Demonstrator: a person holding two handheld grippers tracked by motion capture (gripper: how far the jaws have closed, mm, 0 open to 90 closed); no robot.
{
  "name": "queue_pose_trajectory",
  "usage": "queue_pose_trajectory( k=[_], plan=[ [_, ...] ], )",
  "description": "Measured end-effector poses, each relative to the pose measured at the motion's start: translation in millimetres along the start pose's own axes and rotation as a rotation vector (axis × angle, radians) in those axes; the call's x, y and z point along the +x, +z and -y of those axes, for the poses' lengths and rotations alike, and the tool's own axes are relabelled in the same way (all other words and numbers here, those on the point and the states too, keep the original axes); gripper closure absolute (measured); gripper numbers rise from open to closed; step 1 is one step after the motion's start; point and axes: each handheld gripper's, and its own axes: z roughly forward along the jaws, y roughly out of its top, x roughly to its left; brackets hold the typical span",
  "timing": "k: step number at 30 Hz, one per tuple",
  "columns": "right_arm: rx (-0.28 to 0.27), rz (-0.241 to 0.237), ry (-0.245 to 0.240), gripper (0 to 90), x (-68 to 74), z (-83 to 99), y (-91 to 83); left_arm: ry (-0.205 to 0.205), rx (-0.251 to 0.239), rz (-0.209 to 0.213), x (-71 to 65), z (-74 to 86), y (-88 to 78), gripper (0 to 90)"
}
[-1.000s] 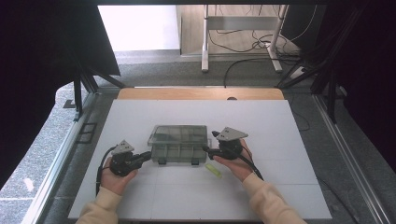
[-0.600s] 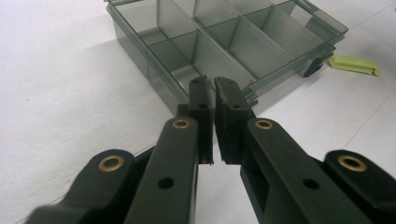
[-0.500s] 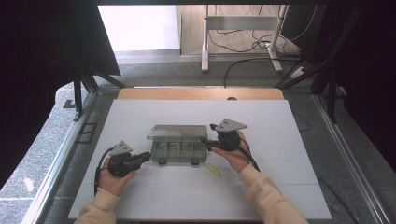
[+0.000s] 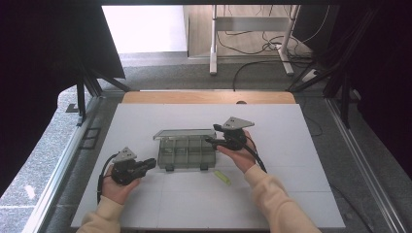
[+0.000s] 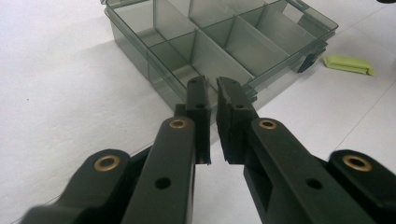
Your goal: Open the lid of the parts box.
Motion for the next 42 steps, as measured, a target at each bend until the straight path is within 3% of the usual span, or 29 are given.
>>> queue_pose_trajectory(
  k=[4,18,42],
  plan=[
    [-0.005,-0.030,0.016,45.1,-1.1,-3.4,1.7,-0.002,-0.002,-0.001,0.5,0.1,0.0,83.9],
    [-0.012,-0.054,0.051,47.1,-7.5,-10.7,7.5,-0.005,0.000,-0.003,1.3,0.2,0.7,83.2],
    [0.000,-0.040,0.108,48.7,-17.8,-16.0,14.9,-0.004,-0.007,-0.015,1.7,0.2,0.5,78.3]
  ],
)
